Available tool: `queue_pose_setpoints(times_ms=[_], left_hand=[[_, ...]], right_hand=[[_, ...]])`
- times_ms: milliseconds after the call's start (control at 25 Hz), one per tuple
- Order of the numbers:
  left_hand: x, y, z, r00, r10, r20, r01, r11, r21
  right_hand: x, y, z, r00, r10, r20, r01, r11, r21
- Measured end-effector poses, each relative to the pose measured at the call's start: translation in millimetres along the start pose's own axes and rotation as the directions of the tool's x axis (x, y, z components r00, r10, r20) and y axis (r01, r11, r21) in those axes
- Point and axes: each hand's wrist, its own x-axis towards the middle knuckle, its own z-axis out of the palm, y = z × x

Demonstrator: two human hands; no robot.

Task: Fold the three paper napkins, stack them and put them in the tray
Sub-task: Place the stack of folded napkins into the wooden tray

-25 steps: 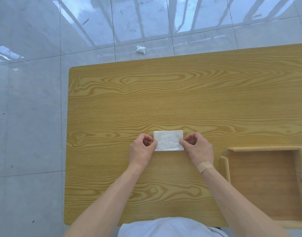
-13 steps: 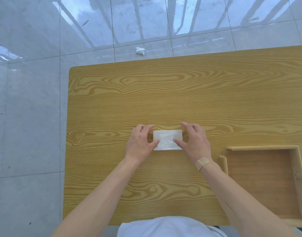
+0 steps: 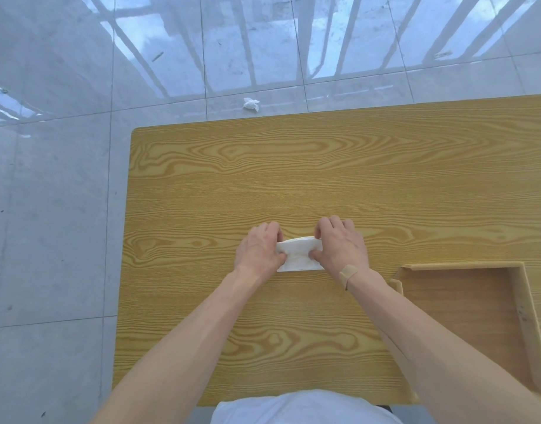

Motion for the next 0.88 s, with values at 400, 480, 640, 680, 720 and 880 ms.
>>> queue_pose_setpoints(times_ms=[400,480,640,680,720,880], left_hand=[[-33.6,-11.6,2.7,0.996,0.002,-0.085,-0.035,0.923,-0.384],[-45.6,-14.6,3.8,0.997,-0.006,-0.079,-0.032,0.884,-0.467],[-64.2,-19.7,13.9,0.998,-0.026,-0.052,-0.008,0.826,-0.564],[-66.1,-19.9,16.7,0.999,-0.04,-0.034,0.013,0.817,-0.576],[-66.7,-20.6,18.6,0.998,-0.056,-0.01,0.039,0.808,-0.588],[-66.8,-23.4,22.1,0.997,-0.072,0.027,0.072,0.775,-0.627]], right_hand=[[-54.3,2.8,11.5,0.997,0.042,-0.059,-0.018,0.934,0.357],[-72.0,2.8,14.6,0.992,0.056,-0.111,0.004,0.88,0.475],[-95.1,3.2,25.7,0.985,0.084,-0.152,0.01,0.845,0.535],[-97.8,3.7,28.4,0.986,0.093,-0.139,-0.003,0.84,0.542],[-99.0,4.3,30.9,0.987,0.103,-0.124,-0.016,0.83,0.557],[-102.4,7.2,36.7,0.977,0.156,-0.143,-0.035,0.786,0.617]])
